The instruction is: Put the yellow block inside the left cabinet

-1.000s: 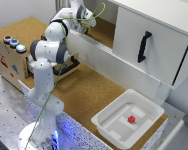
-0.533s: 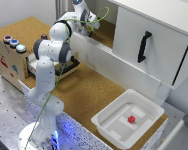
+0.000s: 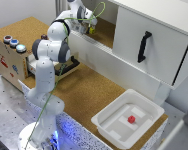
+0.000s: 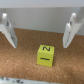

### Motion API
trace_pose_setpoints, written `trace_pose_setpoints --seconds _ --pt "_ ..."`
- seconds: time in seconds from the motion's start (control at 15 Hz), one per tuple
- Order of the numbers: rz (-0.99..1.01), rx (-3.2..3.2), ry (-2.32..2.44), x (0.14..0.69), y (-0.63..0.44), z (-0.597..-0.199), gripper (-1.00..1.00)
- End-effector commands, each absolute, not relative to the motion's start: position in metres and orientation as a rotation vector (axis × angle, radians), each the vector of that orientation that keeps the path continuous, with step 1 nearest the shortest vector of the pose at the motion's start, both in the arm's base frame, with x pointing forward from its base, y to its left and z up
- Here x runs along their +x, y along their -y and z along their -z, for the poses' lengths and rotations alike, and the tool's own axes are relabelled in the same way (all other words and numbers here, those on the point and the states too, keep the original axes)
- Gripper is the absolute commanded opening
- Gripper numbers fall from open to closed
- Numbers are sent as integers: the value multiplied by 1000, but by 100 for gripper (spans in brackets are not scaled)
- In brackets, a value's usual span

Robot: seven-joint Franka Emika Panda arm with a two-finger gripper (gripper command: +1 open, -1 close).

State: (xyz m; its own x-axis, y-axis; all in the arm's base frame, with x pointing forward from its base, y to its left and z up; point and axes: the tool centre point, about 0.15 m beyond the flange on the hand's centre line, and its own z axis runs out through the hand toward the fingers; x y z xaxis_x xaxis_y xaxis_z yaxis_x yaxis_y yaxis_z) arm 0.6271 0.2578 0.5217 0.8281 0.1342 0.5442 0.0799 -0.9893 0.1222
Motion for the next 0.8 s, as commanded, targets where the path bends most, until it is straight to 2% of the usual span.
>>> trace_pose_setpoints --seconds 0.0,0.27,0.73 --pt "-860 2963 -242 531 -263 -507 100" --pt "-621 3021 -466 467 -270 -494 100" --pt "-248 3052 -922 333 -302 -507 100"
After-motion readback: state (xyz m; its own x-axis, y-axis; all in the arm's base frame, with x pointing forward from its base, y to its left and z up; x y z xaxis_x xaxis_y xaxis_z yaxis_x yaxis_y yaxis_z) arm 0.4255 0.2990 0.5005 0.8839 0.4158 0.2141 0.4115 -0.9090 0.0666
